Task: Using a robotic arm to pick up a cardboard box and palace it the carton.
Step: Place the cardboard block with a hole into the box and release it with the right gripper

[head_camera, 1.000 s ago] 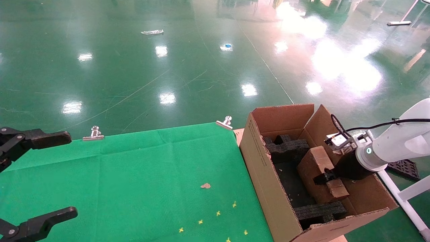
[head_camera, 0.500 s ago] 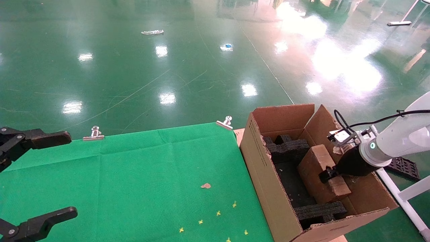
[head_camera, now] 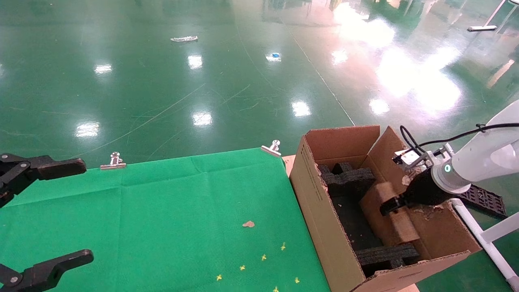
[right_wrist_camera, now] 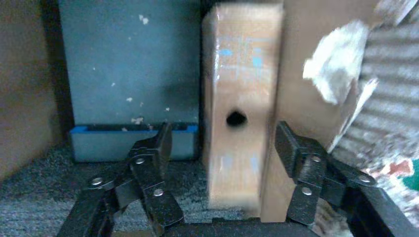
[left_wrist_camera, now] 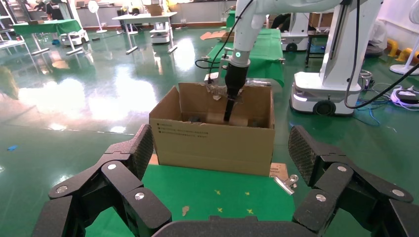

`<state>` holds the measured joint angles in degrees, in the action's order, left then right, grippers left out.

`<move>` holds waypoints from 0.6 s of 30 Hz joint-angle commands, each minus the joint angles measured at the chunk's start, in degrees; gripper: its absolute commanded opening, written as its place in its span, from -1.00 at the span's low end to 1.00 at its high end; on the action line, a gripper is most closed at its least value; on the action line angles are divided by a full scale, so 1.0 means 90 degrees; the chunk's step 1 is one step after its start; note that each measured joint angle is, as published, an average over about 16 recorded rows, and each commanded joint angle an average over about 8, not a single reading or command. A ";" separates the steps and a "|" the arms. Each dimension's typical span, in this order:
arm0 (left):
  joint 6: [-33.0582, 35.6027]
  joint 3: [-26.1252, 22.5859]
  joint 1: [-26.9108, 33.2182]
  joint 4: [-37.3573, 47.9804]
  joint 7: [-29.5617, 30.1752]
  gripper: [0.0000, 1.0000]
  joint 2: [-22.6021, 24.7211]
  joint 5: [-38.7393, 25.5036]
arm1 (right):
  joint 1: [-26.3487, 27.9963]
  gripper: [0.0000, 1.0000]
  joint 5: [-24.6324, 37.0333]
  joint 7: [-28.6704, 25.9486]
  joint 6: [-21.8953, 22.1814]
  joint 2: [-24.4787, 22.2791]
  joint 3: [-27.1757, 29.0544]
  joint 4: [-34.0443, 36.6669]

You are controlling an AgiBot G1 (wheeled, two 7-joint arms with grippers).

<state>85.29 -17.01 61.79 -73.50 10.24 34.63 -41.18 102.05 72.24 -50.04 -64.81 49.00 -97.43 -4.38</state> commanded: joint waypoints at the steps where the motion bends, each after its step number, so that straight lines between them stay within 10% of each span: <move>1: 0.0000 -0.0001 0.0000 0.0000 0.0000 1.00 0.0000 0.0000 | 0.0016 1.00 0.0001 0.0021 -0.0016 0.0021 0.0000 0.0022; 18: -0.0003 -0.0007 0.0001 0.0000 -0.0003 1.00 -0.0003 0.0004 | 0.2808 1.00 -0.0331 0.1230 -0.0526 -0.0601 0.0399 -0.0940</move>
<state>85.26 -17.07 61.80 -73.50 10.21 34.60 -41.14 125.80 69.37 -39.69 -69.19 43.58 -94.00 -13.19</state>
